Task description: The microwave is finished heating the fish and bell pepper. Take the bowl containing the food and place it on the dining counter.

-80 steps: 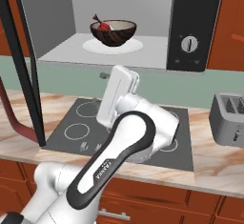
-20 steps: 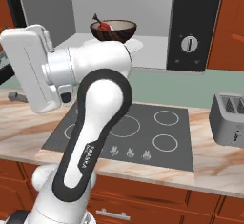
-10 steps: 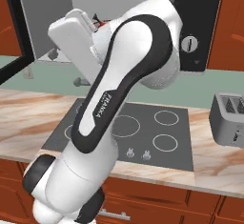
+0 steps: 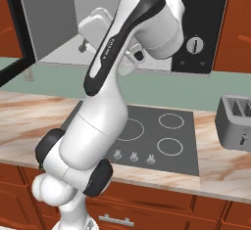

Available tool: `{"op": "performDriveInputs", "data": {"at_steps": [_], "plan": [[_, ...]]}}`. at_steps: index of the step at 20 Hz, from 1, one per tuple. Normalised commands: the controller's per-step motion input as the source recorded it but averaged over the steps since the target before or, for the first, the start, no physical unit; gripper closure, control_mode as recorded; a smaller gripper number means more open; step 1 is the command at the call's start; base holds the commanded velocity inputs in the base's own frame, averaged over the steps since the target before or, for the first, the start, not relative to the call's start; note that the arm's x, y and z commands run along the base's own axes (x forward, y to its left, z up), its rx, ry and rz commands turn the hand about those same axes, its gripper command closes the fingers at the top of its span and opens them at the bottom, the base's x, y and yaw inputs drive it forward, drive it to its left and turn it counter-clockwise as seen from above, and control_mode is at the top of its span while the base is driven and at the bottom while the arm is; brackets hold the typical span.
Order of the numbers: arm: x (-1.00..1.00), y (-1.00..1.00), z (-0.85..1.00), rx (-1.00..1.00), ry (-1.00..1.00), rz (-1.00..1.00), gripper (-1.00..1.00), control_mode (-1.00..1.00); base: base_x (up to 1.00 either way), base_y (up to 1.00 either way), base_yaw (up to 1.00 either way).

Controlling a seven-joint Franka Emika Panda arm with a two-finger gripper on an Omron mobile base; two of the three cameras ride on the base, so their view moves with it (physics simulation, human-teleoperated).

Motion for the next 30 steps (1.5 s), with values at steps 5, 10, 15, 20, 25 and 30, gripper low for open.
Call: {"op": "performDriveInputs", "data": {"at_steps": [5,10,15,20,25,30], "plan": [[0.86,-0.02,-0.28,0.07,-0.16,-0.09,-1.00,-1.00,0.00,0.00,0.00],[0.47,0.00,0.24,0.12,-0.30,-0.44,-1.00,-1.00,0.00,0.00,0.00],[0.38,0.01,0.15,0.06,-0.20,-0.57,-1.00,-1.00,0.00,0.00,0.00],[0.68,0.23,-0.16,-0.02,0.00,-0.71,-1.00,-1.00,0.00,0.00,0.00],[0.97,0.14,-0.07,0.00,0.04,-0.46,-1.00,-1.00,0.00,0.00,0.00],[0.69,-0.02,0.20,0.13,0.18,-0.14,-1.00,-1.00,0.00,0.00,0.00]]}}
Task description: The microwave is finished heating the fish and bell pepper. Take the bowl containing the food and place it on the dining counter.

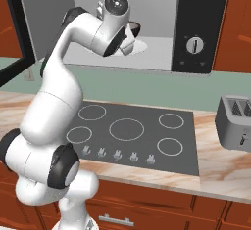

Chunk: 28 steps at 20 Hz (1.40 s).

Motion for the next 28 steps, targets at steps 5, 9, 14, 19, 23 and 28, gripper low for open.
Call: {"op": "performDriveInputs", "data": {"at_steps": [5,9,14,19,23,28], "plan": [[0.67,-0.15,0.03,0.12,0.26,-0.02,-1.00,-1.00,0.00,0.00,0.00],[0.64,-0.14,0.03,0.12,0.22,-0.02,-1.00,-1.00,0.00,0.00,0.00],[0.44,-0.04,0.08,0.10,0.14,0.00,-1.00,-1.00,0.00,0.00,0.00],[0.01,-0.01,-0.07,0.03,0.00,0.00,-1.00,-1.00,0.00,0.00,0.00],[0.00,0.00,-0.64,-0.01,0.00,0.00,1.00,-1.00,0.00,0.00,0.00],[0.00,0.00,-0.12,0.00,0.00,0.00,1.00,-1.00,0.00,0.00,0.00]]}}
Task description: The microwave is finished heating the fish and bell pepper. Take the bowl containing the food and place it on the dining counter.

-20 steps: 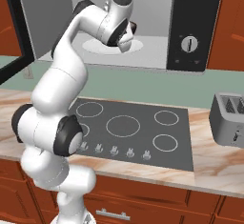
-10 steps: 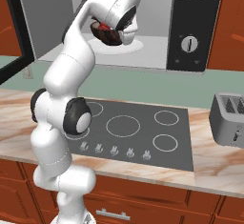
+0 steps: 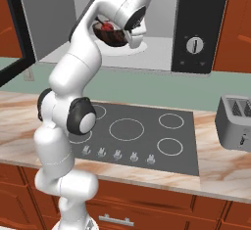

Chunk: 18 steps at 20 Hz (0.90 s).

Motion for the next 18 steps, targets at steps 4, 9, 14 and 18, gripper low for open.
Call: {"op": "performDriveInputs", "data": {"at_steps": [4,9,14,18], "plan": [[0.00,0.00,0.00,0.00,0.00,0.00,1.00,-1.00,0.00,0.00,0.00],[0.00,0.00,0.00,0.00,0.00,0.00,1.00,-1.00,0.00,0.00,0.00],[-0.06,0.00,0.00,0.00,0.00,0.00,1.00,-1.00,0.00,0.00,0.00],[-0.17,-0.01,0.00,0.00,0.00,0.00,1.00,-1.00,0.00,0.00,0.00]]}}
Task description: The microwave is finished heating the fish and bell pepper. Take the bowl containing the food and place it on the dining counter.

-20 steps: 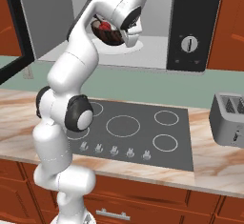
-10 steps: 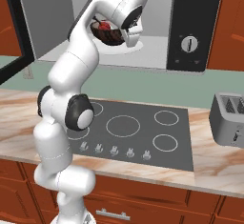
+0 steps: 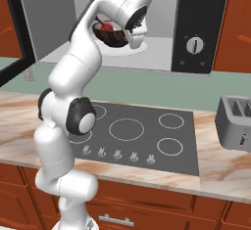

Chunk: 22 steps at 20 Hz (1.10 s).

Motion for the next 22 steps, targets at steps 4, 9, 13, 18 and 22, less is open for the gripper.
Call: {"op": "performDriveInputs", "data": {"at_steps": [4,9,13,18,22], "plan": [[-0.34,-0.05,-0.01,0.00,-0.05,0.00,1.00,-1.00,0.00,0.00,0.00],[-0.57,-0.05,0.00,0.00,-0.14,0.00,1.00,-1.00,0.00,0.00,0.00],[-0.62,0.00,0.00,0.00,-0.15,0.00,1.00,-1.00,0.00,0.00,0.00],[-0.87,-0.05,-0.01,0.00,-0.13,0.00,1.00,-1.00,0.00,0.00,0.00],[-1.00,-0.18,-0.06,0.00,-0.06,0.00,1.00,-1.00,0.00,0.00,0.00]]}}
